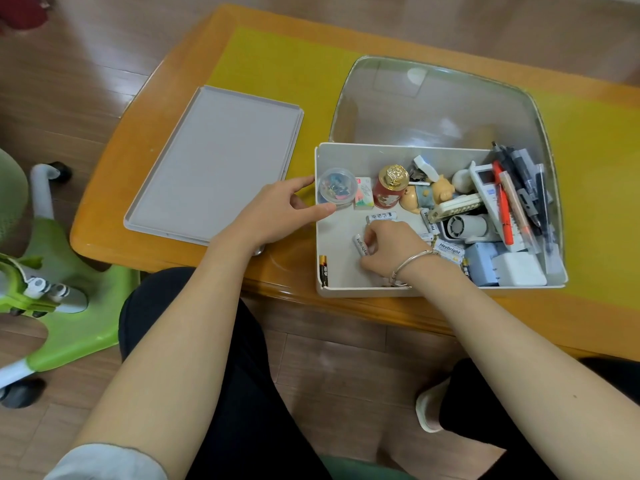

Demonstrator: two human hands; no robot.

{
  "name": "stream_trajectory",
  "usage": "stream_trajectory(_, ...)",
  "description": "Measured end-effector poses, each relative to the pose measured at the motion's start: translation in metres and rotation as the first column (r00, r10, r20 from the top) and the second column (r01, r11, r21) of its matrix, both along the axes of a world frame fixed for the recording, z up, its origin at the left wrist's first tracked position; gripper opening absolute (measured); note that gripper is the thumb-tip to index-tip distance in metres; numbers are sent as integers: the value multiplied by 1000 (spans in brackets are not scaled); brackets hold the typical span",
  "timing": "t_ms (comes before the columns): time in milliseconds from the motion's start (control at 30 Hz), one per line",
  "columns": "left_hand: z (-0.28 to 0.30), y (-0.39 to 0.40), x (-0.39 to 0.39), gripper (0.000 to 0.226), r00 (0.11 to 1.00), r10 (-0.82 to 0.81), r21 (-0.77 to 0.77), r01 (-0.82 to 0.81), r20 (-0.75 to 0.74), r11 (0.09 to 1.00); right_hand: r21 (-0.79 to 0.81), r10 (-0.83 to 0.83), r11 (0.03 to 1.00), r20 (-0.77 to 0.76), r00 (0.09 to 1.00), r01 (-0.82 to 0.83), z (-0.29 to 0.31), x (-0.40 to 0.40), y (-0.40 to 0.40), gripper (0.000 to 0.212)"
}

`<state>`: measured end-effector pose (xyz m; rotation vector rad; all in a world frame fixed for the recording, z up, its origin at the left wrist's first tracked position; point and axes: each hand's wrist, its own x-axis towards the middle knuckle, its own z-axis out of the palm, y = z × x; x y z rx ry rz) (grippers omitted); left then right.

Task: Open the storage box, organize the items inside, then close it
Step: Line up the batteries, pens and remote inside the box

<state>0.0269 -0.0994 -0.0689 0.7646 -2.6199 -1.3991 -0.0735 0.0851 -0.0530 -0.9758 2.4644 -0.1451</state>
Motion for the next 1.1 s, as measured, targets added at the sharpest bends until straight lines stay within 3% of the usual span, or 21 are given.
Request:
stream_trajectory(67, 0, 0, 0, 80, 1000, -4, 0, 4, 2, 1000, -37, 7, 999, 21, 1000, -6, 2, 3, -5, 31)
stream_trajectory(233, 1, 1, 0, 77, 1000, -6, -38, 5, -10, 999, -139, -95, 980, 320, 943, 145, 6, 10, -18, 22)
stream_trajectory(300, 1, 0, 0, 78, 1000, -8, -40, 8, -16, 999, -178, -154, 956, 374, 915, 233, 4, 11, -25, 20)
stream_trajectory(400, 0, -1, 1, 81, 1000, -13, -24, 12, -26, 1000, -247, -196, 924, 353, 915, 293, 2, 12, -35, 20)
stream_trajectory(600, -2, -1, 1, 82, 999, -11, -30, 10, -40, 1000, -219, -126, 960, 219, 967, 174, -4, 18, -49, 39)
stream_trajectory(833, -1, -1, 1, 77, 999, -12, -41, 10, -36, 999, -242, -98, 957, 242, 965, 158, -5, 19, -50, 50)
stream_trajectory(1100, -1, -1, 1, 79, 999, -23, -12, 23, -37, 1000, -231, -35, 969, 242, 970, 92, -2, 17, -44, 38)
